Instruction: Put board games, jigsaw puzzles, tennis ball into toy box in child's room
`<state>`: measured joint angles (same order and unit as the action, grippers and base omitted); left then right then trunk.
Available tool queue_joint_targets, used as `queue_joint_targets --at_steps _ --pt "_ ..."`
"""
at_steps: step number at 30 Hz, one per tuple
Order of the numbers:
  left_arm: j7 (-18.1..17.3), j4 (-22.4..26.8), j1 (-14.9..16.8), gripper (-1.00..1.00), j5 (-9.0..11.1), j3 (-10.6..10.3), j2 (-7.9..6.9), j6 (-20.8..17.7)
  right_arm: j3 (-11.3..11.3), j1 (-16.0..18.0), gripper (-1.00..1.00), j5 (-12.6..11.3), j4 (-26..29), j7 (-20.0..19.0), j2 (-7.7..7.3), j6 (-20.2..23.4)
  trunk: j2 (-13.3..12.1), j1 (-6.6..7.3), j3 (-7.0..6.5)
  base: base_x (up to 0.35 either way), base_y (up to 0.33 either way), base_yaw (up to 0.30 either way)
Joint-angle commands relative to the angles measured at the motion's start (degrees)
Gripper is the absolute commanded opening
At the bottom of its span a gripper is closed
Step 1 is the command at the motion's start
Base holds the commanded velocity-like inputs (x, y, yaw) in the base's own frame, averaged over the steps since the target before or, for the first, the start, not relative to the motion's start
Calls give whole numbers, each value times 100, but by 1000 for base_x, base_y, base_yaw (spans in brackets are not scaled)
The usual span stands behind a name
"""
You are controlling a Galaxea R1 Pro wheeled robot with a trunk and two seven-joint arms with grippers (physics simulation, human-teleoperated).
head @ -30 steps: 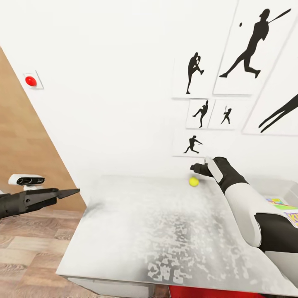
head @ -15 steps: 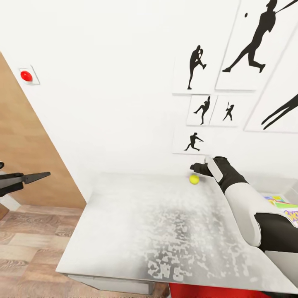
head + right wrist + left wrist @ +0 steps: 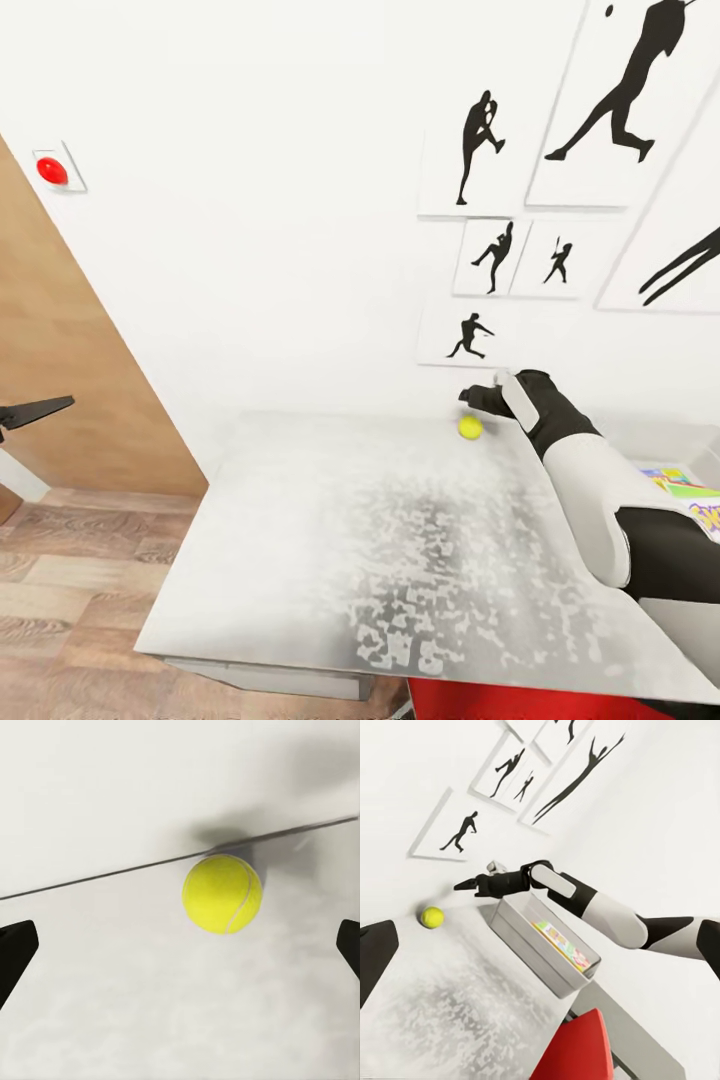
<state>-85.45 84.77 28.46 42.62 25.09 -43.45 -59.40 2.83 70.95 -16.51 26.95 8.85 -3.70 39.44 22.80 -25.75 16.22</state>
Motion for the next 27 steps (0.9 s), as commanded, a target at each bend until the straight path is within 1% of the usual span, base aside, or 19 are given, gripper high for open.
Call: queue_joint_targets --at_steps 1,15,17,22,27 --pt "-16 -7 2 100 -7 4 -4 -60 7 13 100 -59 8 50 1 20 12 -3 21 0 0 0" --pt "5 -82 -7 100 -33 12 32 -60 -2 173 100 -43 3 62 1 11 12 -3 152 0 0 0" --pt "8 -83 -7 100 -34 11 43 -60 -28 181 100 -41 5 62 1 11 12 -3 171 0 0 0" --pt "9 -84 -7 100 -36 12 53 -49 -192 213 100 -37 4 64 1 11 12 -3 218 0 0 0" --pt "10 -84 -7 100 -46 13 48 -47 -259 246 100 -32 10 59 1 12 12 -3 265 0 0 0"
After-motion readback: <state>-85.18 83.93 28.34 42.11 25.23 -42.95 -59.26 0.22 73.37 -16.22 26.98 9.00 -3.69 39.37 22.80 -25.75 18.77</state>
